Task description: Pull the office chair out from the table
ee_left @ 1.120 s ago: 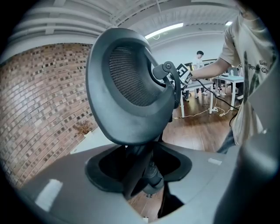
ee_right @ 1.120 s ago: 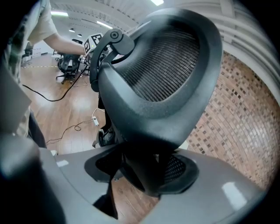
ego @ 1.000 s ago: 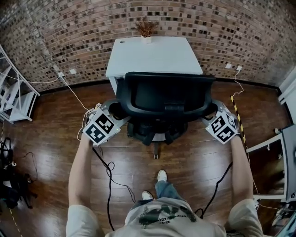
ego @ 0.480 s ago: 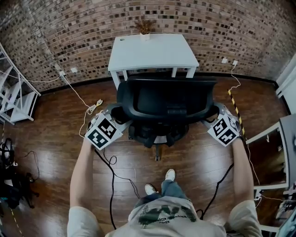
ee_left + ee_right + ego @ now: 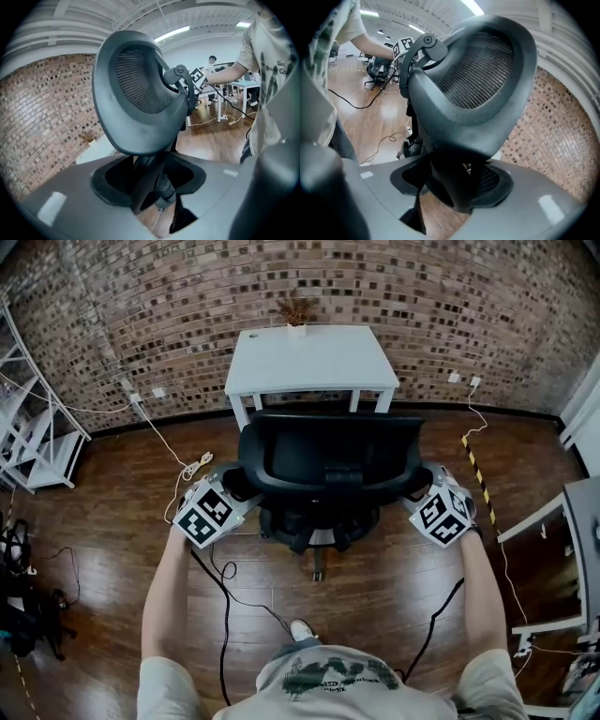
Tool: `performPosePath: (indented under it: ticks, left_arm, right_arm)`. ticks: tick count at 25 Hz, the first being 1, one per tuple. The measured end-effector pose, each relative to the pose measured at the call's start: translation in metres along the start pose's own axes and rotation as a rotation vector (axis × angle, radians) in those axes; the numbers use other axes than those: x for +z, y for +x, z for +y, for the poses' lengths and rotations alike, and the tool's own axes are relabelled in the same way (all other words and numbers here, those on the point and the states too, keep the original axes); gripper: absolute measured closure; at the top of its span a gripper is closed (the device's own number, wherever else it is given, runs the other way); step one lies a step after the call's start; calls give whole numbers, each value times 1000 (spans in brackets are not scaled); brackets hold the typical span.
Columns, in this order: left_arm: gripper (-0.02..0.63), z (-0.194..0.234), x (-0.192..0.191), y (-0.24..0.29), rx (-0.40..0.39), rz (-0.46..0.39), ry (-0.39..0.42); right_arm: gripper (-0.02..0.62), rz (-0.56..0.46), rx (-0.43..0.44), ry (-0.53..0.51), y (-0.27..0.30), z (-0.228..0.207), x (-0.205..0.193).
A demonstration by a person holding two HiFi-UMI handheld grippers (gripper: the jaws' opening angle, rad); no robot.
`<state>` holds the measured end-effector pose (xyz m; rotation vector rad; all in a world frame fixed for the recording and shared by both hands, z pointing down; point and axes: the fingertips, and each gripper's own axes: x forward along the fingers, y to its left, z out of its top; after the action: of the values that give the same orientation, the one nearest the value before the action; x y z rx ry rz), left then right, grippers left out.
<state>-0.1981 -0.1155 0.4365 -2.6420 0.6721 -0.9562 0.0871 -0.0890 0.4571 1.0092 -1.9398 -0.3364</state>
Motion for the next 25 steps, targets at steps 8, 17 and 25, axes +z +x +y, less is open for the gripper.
performPosePath:
  ticks: [8, 17, 25]
  left_arm:
    - [377, -2, -2, -6, 148, -3, -43]
    - [443, -27, 10, -40, 317, -132, -232]
    - [562, -104, 50, -51, 386, -264, -348]
  right_arm:
    - [322, -28, -55, 21, -3, 4, -2]
    - [334, -116, -145, 118, -43, 8, 6]
    - [430, -287, -159, 316, -92, 63, 39]
